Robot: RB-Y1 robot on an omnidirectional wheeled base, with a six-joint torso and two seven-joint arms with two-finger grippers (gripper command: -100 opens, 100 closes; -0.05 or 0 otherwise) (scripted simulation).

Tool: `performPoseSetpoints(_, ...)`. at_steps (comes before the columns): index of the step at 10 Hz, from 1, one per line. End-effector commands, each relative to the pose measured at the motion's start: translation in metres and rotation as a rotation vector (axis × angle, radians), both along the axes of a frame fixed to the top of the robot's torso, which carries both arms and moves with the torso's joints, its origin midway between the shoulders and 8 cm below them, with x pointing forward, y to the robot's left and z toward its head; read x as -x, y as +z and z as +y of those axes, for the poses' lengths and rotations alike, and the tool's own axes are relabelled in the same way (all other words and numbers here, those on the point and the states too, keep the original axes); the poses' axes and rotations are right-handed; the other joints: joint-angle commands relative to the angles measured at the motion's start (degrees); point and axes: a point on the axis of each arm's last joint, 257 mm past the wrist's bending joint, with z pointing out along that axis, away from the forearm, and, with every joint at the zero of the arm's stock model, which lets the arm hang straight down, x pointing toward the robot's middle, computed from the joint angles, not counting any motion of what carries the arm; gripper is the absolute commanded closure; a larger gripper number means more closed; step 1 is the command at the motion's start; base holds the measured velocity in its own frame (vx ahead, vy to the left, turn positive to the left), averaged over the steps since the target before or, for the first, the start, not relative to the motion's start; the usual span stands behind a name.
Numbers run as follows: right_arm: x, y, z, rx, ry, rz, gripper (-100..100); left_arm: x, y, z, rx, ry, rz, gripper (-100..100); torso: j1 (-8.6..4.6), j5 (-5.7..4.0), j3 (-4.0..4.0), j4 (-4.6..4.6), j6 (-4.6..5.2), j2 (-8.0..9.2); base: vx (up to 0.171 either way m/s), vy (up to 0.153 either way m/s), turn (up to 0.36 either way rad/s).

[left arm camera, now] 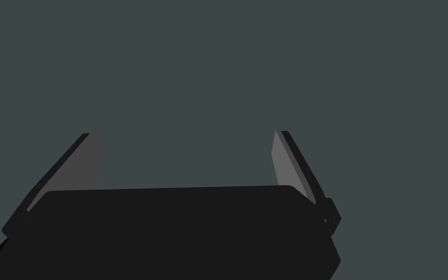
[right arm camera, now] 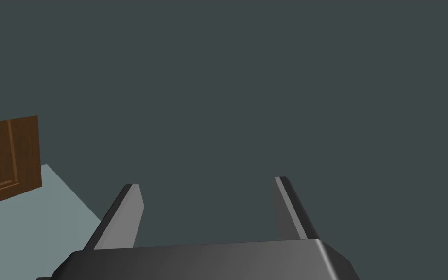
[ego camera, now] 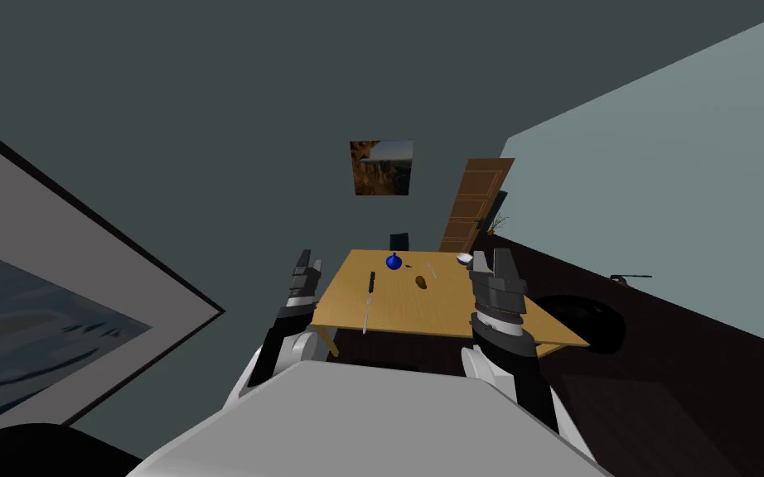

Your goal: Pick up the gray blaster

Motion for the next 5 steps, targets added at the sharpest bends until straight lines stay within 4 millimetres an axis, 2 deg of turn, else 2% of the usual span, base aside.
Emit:
performPoseSetpoints(1,0.000,0.000,0.000,0.000,0.000,0.000,0,-0.009,-0.007,0.000,-0.040,-0.003,0.027,-100,0.00,0.00,0.00,0.00,0.00,0.00,-0.027,-0.021,-0.124)
performPoseSetpoints(5,0.000,0.000,0.000,0.000,0.000,0.000,0,-0.032,-0.028,0.004,-0.114,0.009,0.098,-100,-0.08,-0.02,0.08,0.03,0.01,0.14,-0.044,-0.024,-0.095)
